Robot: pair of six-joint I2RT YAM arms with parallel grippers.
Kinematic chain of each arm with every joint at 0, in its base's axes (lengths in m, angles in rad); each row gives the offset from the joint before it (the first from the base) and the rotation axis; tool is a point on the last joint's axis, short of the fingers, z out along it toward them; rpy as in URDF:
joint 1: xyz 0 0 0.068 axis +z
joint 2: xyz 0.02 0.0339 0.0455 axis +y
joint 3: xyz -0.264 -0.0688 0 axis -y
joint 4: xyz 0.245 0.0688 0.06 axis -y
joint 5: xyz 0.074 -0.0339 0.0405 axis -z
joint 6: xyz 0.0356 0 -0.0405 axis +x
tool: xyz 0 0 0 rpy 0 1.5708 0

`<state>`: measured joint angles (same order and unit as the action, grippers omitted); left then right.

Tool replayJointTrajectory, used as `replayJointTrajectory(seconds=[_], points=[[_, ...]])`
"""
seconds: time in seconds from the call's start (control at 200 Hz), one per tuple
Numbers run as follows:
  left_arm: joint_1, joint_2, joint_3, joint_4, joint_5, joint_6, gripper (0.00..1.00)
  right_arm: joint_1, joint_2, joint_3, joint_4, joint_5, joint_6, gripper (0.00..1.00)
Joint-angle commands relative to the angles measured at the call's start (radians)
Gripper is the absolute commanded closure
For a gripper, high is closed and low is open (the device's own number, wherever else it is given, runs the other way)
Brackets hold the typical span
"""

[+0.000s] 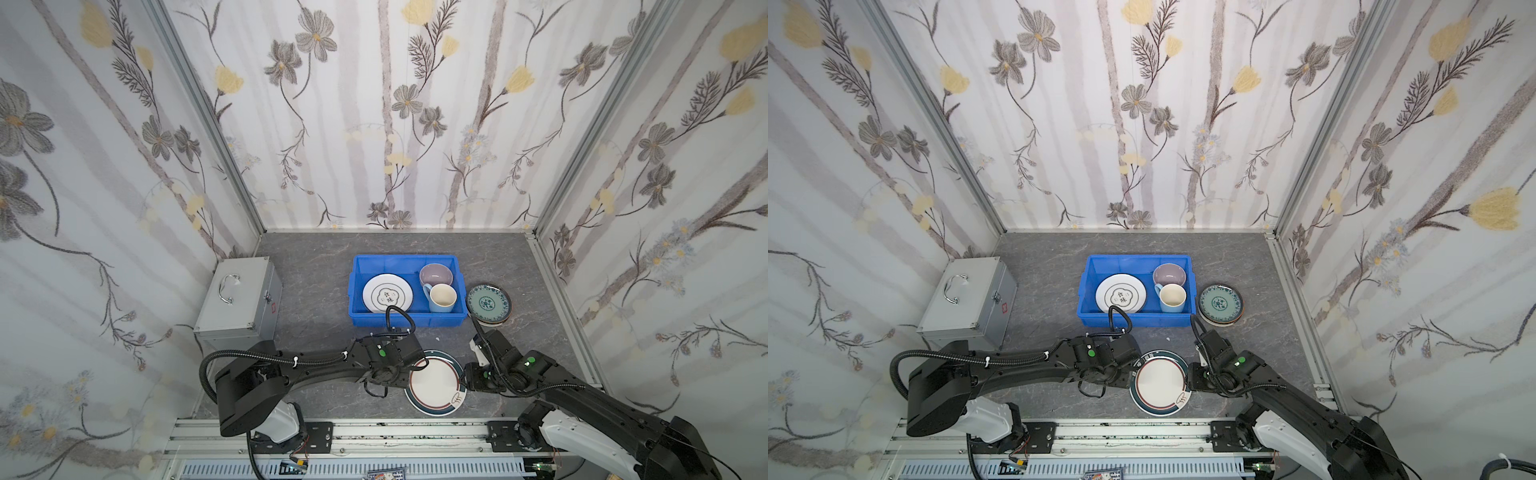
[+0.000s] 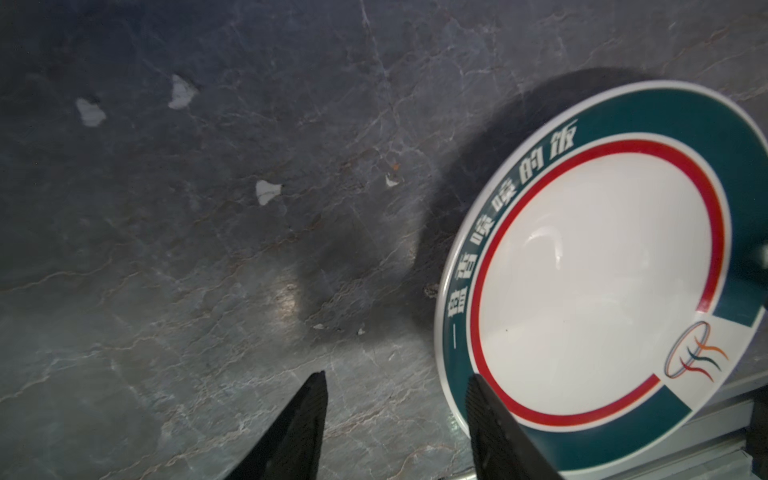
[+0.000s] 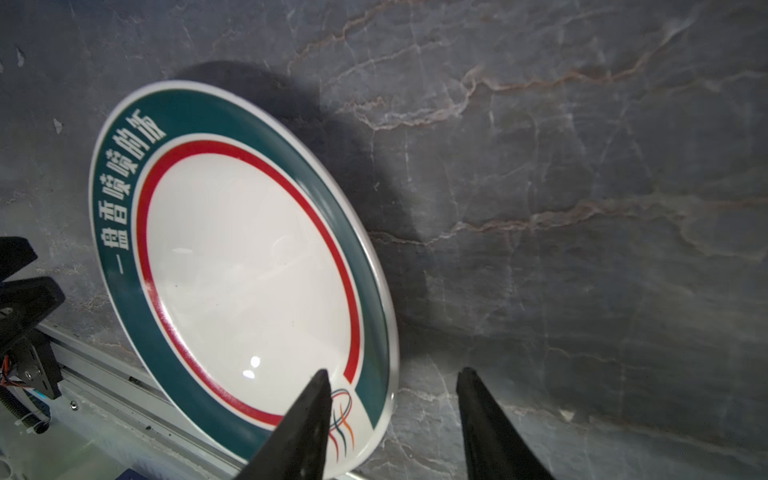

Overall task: Place the mixed dishes into the plastic bin
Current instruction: 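Lower both grippers to the green-and-red rimmed plate and grasp its rim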

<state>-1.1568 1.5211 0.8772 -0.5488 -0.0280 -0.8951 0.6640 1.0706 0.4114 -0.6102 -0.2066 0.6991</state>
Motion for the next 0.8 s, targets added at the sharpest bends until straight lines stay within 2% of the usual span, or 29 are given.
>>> replayJointTrajectory(seconds=[0.0,0.16,0.295,0.545,0.794], points=[[-0.001,0.012,-0.014,0.069,0.025,-0.019,0.44,0.005,-0.007,-0.008,0.063,-0.014,0.025,0.50],[-0.001,0.030,-0.042,0.111,0.046,-0.025,0.53,0.016,-0.012,-0.020,0.076,-0.018,0.038,0.52],[0.000,0.055,-0.049,0.136,0.067,-0.022,0.69,0.024,-0.005,-0.027,0.093,-0.025,0.047,0.58],[0.000,0.086,-0.054,0.165,0.077,-0.018,0.86,0.036,0.029,-0.020,0.128,-0.040,0.047,0.60],[0.000,0.106,-0.057,0.190,0.081,-0.017,0.90,0.038,0.056,-0.028,0.166,-0.062,0.039,0.61]])
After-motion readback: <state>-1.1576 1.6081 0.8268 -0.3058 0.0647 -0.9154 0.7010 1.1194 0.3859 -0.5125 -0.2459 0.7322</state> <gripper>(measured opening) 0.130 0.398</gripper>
